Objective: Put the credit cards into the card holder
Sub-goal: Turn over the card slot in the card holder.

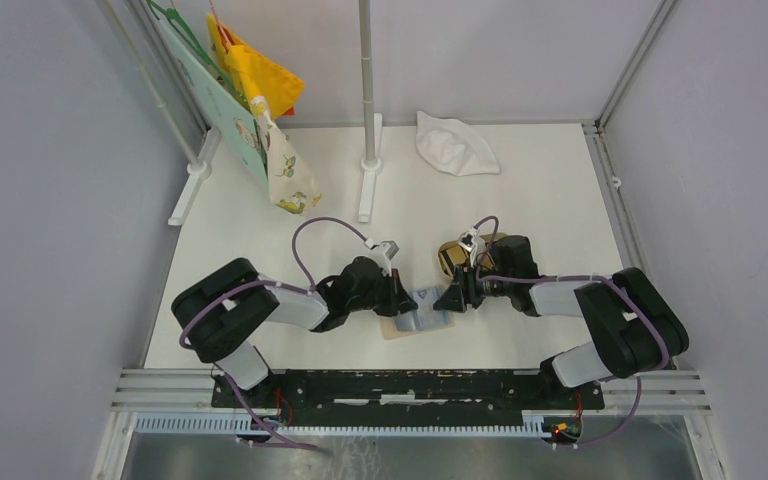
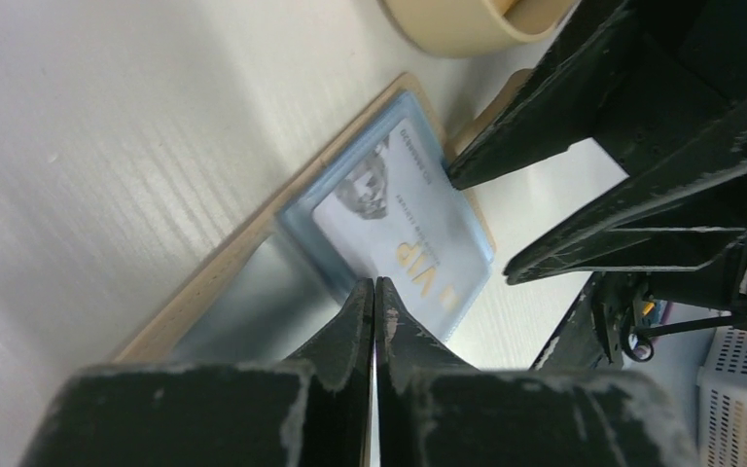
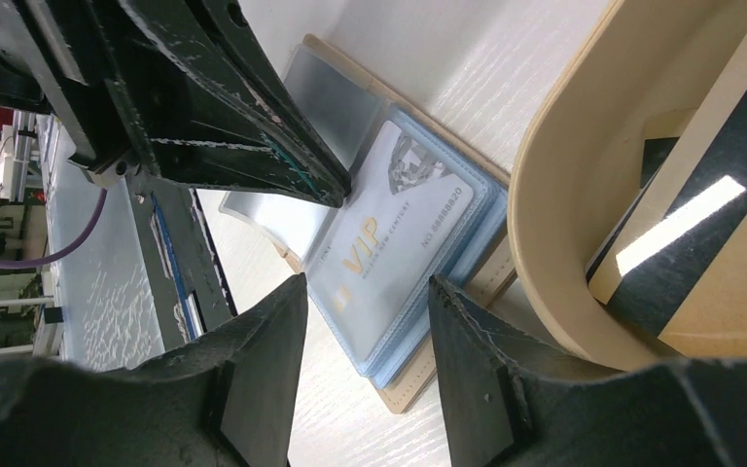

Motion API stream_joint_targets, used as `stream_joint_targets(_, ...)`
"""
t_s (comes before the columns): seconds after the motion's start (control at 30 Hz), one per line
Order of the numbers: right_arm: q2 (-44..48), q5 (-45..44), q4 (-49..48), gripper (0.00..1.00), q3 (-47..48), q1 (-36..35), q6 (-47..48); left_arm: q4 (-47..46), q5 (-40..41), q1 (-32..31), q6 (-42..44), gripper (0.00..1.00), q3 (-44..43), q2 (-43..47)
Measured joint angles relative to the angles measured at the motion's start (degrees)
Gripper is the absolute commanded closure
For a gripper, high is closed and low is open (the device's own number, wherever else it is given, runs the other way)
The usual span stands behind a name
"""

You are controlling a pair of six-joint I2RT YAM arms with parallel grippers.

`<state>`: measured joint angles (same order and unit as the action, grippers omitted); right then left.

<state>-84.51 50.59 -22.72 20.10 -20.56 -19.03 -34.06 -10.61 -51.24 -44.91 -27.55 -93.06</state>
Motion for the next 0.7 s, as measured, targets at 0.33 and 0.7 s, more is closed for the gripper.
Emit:
stream_joint_targets(0.33, 0.0, 0.2, 0.5, 0.43, 0.37, 0.0, 0.46, 2.91, 2.58, -0.02, 0.0, 0.98, -0.28, -0.22)
stream_joint_targets(0.7, 0.11, 0.2, 0.59, 0.48, 0.48, 0.11, 0.46, 2.64, 2.58, 0.0, -0.02, 0.98, -1.03, -1.16)
